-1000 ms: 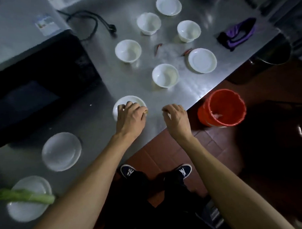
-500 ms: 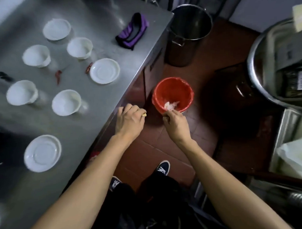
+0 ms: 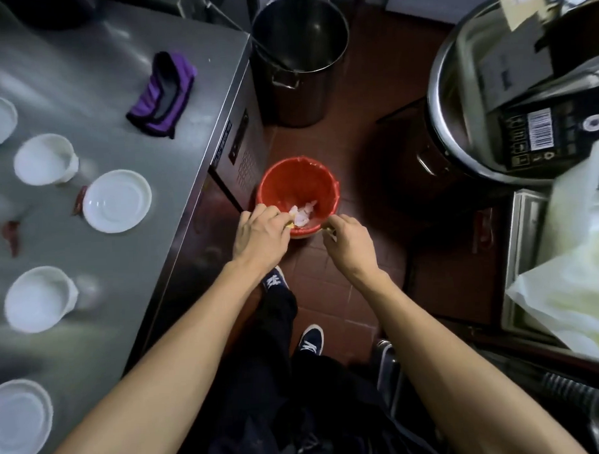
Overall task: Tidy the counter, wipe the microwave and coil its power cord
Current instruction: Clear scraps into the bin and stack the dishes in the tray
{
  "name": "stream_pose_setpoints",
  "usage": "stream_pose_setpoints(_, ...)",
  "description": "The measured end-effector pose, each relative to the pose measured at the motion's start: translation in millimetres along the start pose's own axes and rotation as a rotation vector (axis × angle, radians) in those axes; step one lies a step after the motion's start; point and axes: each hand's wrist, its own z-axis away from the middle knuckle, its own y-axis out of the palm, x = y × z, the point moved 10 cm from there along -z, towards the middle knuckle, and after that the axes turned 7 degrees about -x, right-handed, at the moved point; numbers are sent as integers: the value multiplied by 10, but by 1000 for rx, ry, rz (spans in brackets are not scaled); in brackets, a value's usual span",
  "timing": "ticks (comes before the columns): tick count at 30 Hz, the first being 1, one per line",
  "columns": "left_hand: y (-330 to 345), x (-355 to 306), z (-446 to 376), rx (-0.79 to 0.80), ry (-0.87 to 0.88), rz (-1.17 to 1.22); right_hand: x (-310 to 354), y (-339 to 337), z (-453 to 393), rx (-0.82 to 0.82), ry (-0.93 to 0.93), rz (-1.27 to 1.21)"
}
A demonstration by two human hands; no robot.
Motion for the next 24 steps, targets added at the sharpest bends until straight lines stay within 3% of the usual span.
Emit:
stream_pose_setpoints(15,825,964,-1256,193,-130,129,-43,760,-1483,170,152,35)
stream_pose_setpoints(24,1564,1233,-1463,312,-237,150,-648,1454,-1764,271,331,-95)
